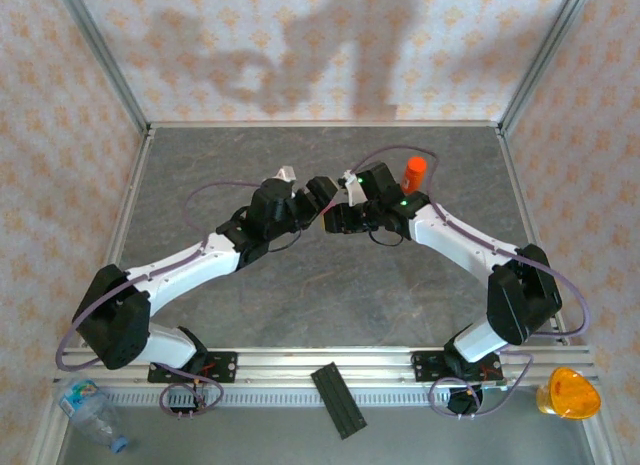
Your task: Sort the pills into containers
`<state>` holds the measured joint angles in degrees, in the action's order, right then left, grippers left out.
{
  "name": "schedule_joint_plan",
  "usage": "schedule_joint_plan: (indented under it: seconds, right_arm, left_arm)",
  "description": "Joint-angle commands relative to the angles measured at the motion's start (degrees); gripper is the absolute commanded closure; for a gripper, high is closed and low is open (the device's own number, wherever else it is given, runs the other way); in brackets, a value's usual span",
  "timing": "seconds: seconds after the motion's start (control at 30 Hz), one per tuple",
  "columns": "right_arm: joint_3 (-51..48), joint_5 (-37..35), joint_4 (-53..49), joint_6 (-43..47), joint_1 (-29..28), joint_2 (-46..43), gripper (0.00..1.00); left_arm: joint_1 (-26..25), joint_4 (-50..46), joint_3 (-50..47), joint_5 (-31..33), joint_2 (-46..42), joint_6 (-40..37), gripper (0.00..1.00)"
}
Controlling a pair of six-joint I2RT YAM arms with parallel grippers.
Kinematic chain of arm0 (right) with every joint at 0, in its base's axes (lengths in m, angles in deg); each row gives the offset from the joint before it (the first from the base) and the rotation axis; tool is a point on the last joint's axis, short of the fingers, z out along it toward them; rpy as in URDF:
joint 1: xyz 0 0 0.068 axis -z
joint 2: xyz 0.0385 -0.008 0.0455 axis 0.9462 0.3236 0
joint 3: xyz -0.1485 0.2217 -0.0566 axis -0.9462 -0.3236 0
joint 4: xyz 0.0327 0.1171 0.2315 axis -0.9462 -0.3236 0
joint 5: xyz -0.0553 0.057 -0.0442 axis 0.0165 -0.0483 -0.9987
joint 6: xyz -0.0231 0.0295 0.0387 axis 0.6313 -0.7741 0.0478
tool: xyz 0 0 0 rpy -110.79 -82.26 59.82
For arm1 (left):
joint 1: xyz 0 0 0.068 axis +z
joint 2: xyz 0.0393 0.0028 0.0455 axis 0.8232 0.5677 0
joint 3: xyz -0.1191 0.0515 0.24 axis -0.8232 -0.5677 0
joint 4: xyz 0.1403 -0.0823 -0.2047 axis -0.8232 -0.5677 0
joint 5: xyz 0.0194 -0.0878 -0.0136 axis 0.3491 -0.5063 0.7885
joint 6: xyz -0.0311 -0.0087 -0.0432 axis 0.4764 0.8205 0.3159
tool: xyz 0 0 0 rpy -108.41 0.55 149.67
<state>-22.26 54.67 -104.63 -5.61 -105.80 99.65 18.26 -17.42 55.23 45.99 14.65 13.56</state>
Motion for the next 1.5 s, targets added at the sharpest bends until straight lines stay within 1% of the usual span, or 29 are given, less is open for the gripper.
schedule_joint_plan:
  seconds: [0.0,0.23,0.37,0.5,0.57,0.63,0.77,0.83,0.93,1.03,1.13,1.47]
  right_arm:
    - [-0.73,0.83,2.12,0.08,-0.48,0.02,0.73]
    - [-1.02,0.39,2.49,-0.10,-0.43,0.38,0.74]
    - [-1.21,0.13,2.32,-0.09,-0.39,-0.14,0.74]
    - [-2.66,2.28,2.12,0.52,-0.56,-2.98,0.74]
    - [-3.79,3.14,1.29,3.14,-1.18,-5.60,0.74]
    - [-3.95,-0.68,-1.08,6.52,-3.48,-8.39,0.74]
    - [-2.84,-12.19,-5.69,12.08,-7.77,-11.36,0.74]
    - [-2.55,-15.97,-6.87,13.85,-8.70,-11.59,0.74]
    - [-2.45,-18.64,-7.06,15.47,-9.01,-11.59,0.74]
    - [-1.68,-19.08,-6.77,16.23,-9.00,-10.76,0.74]
    - [-0.32,-17.84,-6.58,16.25,-9.00,-9.08,0.76]
    - [0.82,-13.49,-4.42,14.64,-9.01,-6.48,0.76]
  left_arm:
    - [-0.91,2.58,2.98,-0.95,0.33,0.67,0.20]
    - [-1.67,4.18,3.23,-1.65,0.45,2.13,0.20]
    - [-1.20,-1.75,2.83,2.79,-2.59,-1.62,0.20]
    - [0.33,-4.28,0.47,3.76,-6.38,-3.39,0.20]
    - [1.00,-5.97,-0.65,3.64,-8.56,-4.37,0.21]
    - [1.50,-7.92,-1.77,2.88,-10.52,-5.33,0.21]
    - [2.07,-10.91,-5.57,2.58,-15.67,-5.10,0.21]
    - [2.26,-11.60,-7.00,2.40,-17.89,-4.68,0.21]
    - [2.21,-13.19,-7.40,0.35,-19.79,-5.15,0.21]
    - [2.26,-12.55,-8.18,-2.39,-20.44,-3.91,0.21]
    - [2.00,-9.27,-9.53,-4.47,-19.81,-1.37,0.21]
    - [0.51,0.08,-10.73,-5.54,-14.16,1.97,0.22]
